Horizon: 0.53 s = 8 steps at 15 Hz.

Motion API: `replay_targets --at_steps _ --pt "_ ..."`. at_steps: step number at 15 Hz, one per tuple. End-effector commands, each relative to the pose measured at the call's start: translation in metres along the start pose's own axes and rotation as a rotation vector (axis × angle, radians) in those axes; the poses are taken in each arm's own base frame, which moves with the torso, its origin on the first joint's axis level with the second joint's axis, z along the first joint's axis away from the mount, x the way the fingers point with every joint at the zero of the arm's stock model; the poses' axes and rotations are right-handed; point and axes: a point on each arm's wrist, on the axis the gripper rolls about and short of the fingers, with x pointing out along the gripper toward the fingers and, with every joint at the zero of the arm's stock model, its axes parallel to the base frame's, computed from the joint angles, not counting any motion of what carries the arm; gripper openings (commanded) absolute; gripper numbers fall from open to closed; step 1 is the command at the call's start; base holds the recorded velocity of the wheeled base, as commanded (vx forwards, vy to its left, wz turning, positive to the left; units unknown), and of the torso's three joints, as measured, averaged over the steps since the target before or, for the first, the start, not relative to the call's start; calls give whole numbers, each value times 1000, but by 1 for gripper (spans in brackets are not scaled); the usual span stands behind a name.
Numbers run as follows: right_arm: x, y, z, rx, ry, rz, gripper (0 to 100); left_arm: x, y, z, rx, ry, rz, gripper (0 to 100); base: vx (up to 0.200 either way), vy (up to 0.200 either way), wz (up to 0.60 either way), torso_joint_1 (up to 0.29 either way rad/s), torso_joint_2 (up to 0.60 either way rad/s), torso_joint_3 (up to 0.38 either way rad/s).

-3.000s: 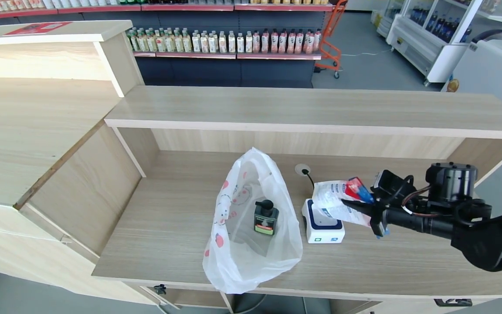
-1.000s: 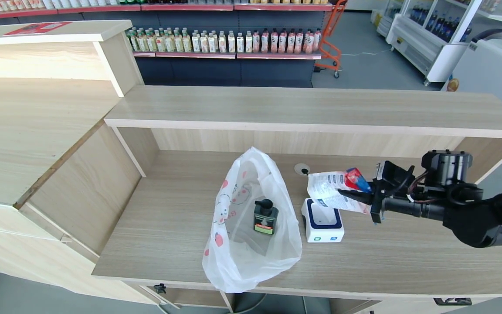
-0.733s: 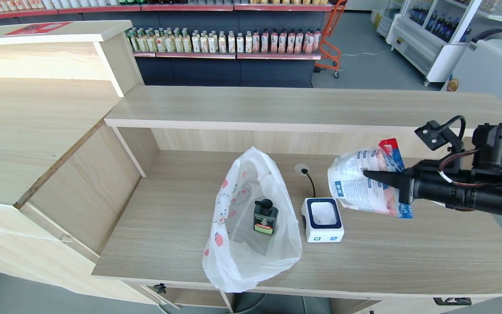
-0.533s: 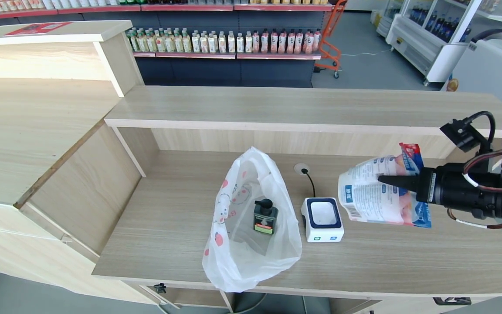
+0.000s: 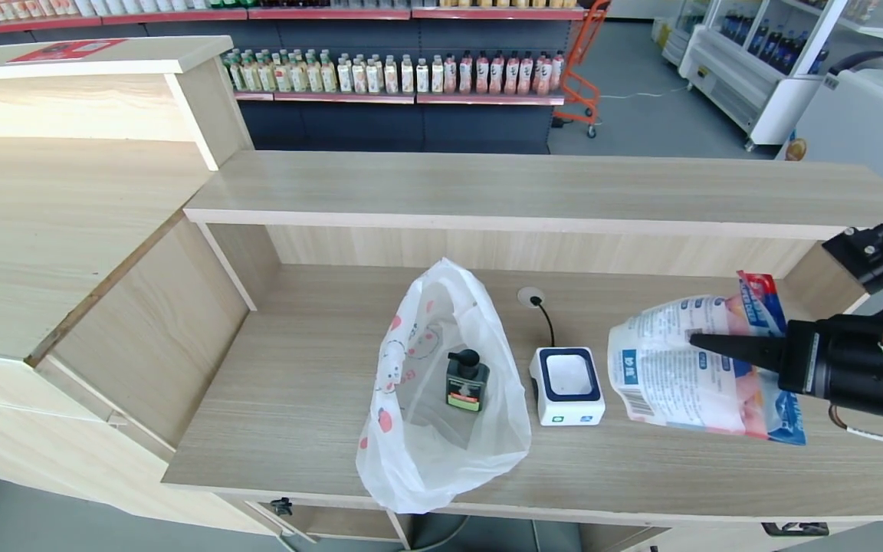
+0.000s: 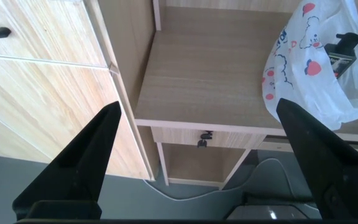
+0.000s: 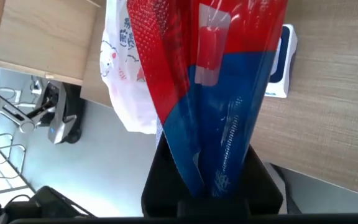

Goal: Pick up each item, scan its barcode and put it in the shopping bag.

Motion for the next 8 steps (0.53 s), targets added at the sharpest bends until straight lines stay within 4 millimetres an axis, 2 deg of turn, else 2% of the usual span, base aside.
replay_targets --at_steps 1,3,6,8 --pt "-12 5 -3 6 7 9 0 0 0 0 -1 0 1 100 0 200 0 -7 7 7" --pt "-12 12 -6 -2 30 44 0 0 0 0 -1 0 1 100 0 200 0 -3 0 10" --pt "-9 23 -9 -6 54 98 0 0 0 0 -1 0 1 100 0 0 0 0 0 0" --pt "-2 38 -17 3 115 185 0 0 0 0 -1 0 1 100 0 0 0 0 0 0"
